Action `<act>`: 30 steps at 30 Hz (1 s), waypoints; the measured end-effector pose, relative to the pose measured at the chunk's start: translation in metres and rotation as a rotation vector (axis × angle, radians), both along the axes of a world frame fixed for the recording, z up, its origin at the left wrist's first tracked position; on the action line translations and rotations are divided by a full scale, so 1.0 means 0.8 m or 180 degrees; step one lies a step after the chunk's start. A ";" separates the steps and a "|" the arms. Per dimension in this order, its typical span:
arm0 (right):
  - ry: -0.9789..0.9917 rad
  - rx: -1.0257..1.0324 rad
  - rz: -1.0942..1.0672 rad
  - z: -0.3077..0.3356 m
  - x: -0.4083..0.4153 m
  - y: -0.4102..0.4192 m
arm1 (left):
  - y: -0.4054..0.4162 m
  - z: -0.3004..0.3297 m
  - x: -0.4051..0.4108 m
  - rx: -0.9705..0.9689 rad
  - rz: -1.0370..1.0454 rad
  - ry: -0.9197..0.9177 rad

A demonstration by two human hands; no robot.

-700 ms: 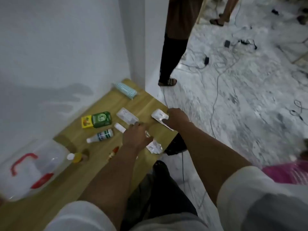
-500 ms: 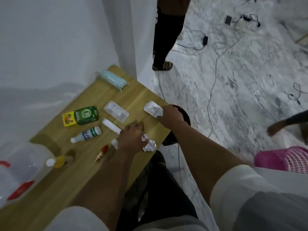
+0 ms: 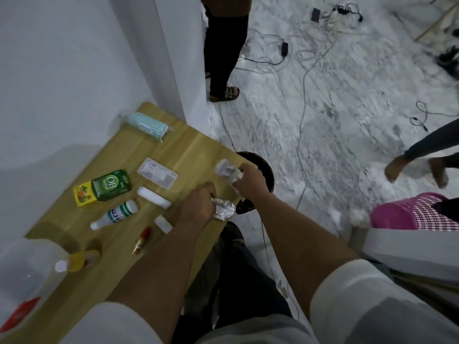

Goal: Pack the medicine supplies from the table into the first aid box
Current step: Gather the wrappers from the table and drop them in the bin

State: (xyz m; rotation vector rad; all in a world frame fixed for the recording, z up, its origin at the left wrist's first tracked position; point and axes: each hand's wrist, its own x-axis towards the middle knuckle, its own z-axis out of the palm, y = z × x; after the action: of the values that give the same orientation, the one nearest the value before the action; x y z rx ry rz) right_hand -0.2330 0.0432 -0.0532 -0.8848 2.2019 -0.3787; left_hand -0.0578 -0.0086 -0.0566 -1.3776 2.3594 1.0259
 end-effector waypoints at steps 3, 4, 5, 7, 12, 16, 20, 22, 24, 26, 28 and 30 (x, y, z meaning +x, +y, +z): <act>0.0068 -0.0111 -0.0340 0.028 -0.030 0.023 | -0.008 0.018 -0.029 0.0072 0.0206 0.0248; 0.0106 -0.0128 -0.0449 0.036 -0.041 0.029 | -0.011 0.024 -0.042 0.0021 0.0244 0.0281; 0.0130 -0.0136 -0.0555 0.043 -0.052 0.035 | -0.014 0.032 -0.056 -0.0032 0.0289 0.0278; 0.0142 -0.0149 -0.0771 0.052 -0.070 0.047 | -0.017 0.041 -0.086 -0.0013 0.0450 0.0299; 0.0088 -0.0153 -0.1127 0.042 -0.104 0.062 | -0.023 0.037 -0.150 0.0017 0.0375 0.0359; -0.0002 -0.0038 -0.1256 0.008 -0.128 0.060 | -0.024 0.005 -0.205 -0.0003 0.0206 0.0272; -0.0035 0.0082 -0.1244 -0.026 -0.153 0.035 | -0.029 -0.016 -0.249 -0.0182 0.0133 0.0451; 0.0097 0.0298 -0.1064 -0.039 -0.163 0.024 | -0.037 -0.023 -0.260 -0.0221 0.0011 0.0425; 0.0145 0.0525 -0.0849 -0.040 -0.165 0.015 | -0.047 -0.022 -0.262 -0.0254 -0.0115 0.0407; 0.0159 0.0546 -0.0732 -0.037 -0.163 0.008 | -0.057 -0.011 -0.255 -0.0343 -0.0143 0.0415; 0.0130 0.0476 -0.0655 -0.024 -0.156 0.001 | -0.069 0.005 -0.239 -0.0427 -0.0114 0.0315; 0.0110 0.0313 -0.0531 -0.005 -0.142 -0.011 | -0.082 0.023 -0.210 -0.0492 -0.0038 0.0173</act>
State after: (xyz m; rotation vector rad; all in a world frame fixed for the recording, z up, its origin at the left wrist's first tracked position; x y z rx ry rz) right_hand -0.3466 0.0342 -0.0572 -0.6618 2.3125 -0.3328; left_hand -0.2256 -0.0740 -0.0384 -1.4022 2.5305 0.9056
